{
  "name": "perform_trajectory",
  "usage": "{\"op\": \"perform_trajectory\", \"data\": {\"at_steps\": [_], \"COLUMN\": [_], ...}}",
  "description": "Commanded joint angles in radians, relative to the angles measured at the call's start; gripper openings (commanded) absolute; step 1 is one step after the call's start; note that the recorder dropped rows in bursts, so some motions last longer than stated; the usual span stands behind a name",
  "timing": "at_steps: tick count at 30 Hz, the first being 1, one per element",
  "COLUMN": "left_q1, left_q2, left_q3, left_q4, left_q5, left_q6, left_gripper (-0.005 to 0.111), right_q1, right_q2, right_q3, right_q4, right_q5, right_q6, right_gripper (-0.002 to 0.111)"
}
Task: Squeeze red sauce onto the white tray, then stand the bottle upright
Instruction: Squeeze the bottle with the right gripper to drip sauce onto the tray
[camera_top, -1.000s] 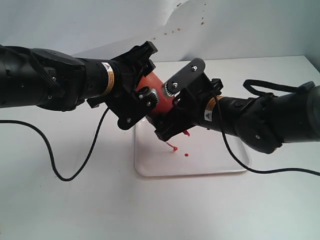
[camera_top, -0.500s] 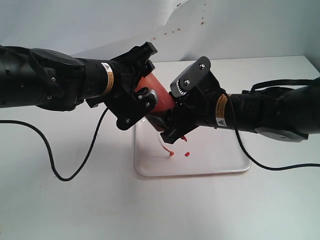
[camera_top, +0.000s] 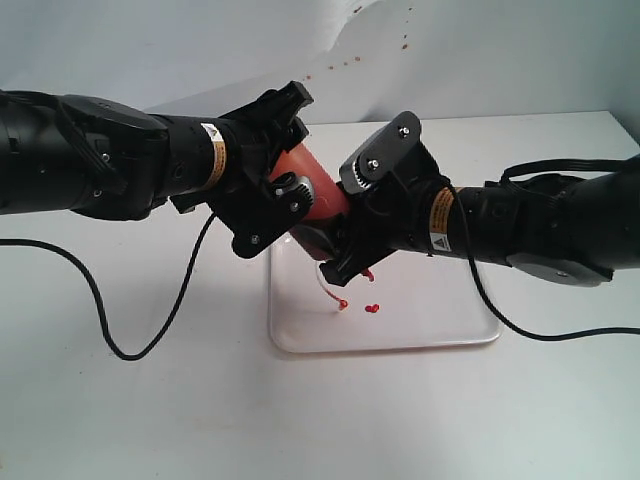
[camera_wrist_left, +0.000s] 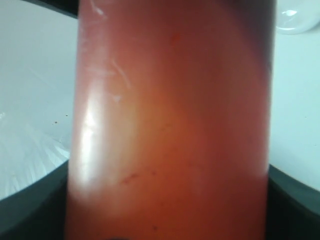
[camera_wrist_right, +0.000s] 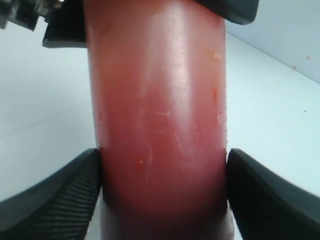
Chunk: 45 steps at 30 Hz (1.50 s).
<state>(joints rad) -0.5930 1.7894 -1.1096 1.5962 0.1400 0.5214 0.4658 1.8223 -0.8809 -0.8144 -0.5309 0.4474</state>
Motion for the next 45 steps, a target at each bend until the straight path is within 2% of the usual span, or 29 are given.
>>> {"op": "perform_trajectory", "data": {"at_steps": [1, 3, 5, 6, 7, 9, 10, 22, 29, 33, 39, 41, 45], "left_q1": [-0.005, -0.005, -0.005, -0.005, -0.005, -0.005, -0.005, -0.005, -0.005, -0.005, -0.005, -0.005, -0.005], "left_q2": [-0.021, -0.021, -0.021, -0.021, -0.021, -0.021, -0.021, -0.021, -0.021, -0.021, -0.021, -0.021, -0.021], "left_q3": [-0.013, -0.013, -0.013, -0.013, -0.013, -0.013, -0.013, -0.013, -0.013, -0.013, -0.013, -0.013, -0.013], "left_q4": [-0.013, -0.013, -0.013, -0.013, -0.013, -0.013, -0.013, -0.013, -0.013, -0.013, -0.013, -0.013, -0.013], "left_q5": [-0.009, -0.009, -0.009, -0.009, -0.009, -0.009, -0.009, -0.009, -0.009, -0.009, -0.011, -0.011, -0.011], "left_q6": [-0.023, -0.023, -0.023, -0.023, -0.023, -0.023, -0.023, -0.023, -0.023, -0.023, -0.023, -0.023, -0.023], "left_gripper": [0.0, 0.0, 0.0, 0.0, 0.0, 0.0, 0.0, 0.0, 0.0, 0.0, 0.0, 0.0, 0.0], "right_q1": [0.004, 0.004, 0.004, 0.004, 0.004, 0.004, 0.004, 0.004, 0.004, 0.004, 0.004, 0.004, 0.004], "right_q2": [-0.001, -0.001, -0.001, -0.001, -0.001, -0.001, -0.001, 0.002, 0.081, 0.091, 0.091, 0.091, 0.091], "right_q3": [-0.006, -0.006, -0.006, -0.006, -0.006, -0.006, -0.006, -0.006, -0.006, -0.006, -0.006, -0.006, -0.006], "right_q4": [0.017, 0.019, 0.032, 0.047, 0.049, 0.062, 0.062, 0.112, 0.112, 0.112, 0.112, 0.112, 0.112], "right_q5": [-0.029, -0.029, -0.032, -0.032, -0.032, -0.034, -0.034, -0.084, -0.119, -0.133, -0.254, -0.246, -0.227], "right_q6": [-0.034, -0.036, -0.036, -0.036, -0.036, -0.036, -0.036, -0.028, -0.03, -0.032, -0.036, -0.045, -0.059], "right_gripper": [0.01, 0.026, 0.051, 0.069, 0.08, 0.1, 0.104, 0.105, 0.105, 0.102, 0.082, 0.066, 0.006]}}
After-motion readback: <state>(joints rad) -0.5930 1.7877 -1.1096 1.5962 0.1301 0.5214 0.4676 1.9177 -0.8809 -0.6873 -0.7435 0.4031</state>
